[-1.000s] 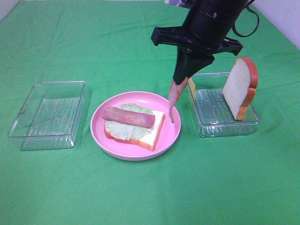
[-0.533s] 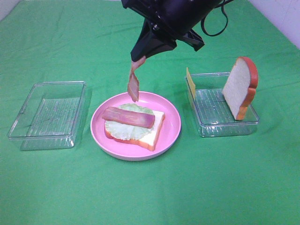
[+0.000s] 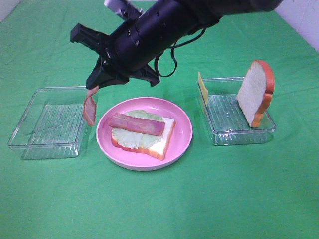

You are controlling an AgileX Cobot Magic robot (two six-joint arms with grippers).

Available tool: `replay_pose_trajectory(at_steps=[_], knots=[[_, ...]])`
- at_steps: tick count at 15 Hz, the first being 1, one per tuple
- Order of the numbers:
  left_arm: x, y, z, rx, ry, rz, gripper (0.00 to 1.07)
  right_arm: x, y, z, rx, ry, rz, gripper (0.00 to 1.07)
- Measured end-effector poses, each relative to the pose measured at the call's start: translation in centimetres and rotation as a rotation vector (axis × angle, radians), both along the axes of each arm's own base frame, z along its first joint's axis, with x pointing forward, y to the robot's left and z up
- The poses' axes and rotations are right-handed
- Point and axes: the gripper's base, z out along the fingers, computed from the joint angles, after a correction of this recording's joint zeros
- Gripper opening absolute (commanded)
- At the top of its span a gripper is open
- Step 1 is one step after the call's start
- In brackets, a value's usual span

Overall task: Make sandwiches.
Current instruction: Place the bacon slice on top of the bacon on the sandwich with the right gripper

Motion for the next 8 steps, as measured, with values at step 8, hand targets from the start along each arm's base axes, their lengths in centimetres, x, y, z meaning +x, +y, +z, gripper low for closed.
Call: replay_pose_trajectory(at_steps=[8], knots=[[0.0, 0.0, 0.0, 0.000, -0.001, 0.000, 0.72, 1.9, -3.9, -4.2, -0.296, 0.074, -0.037, 0.00]])
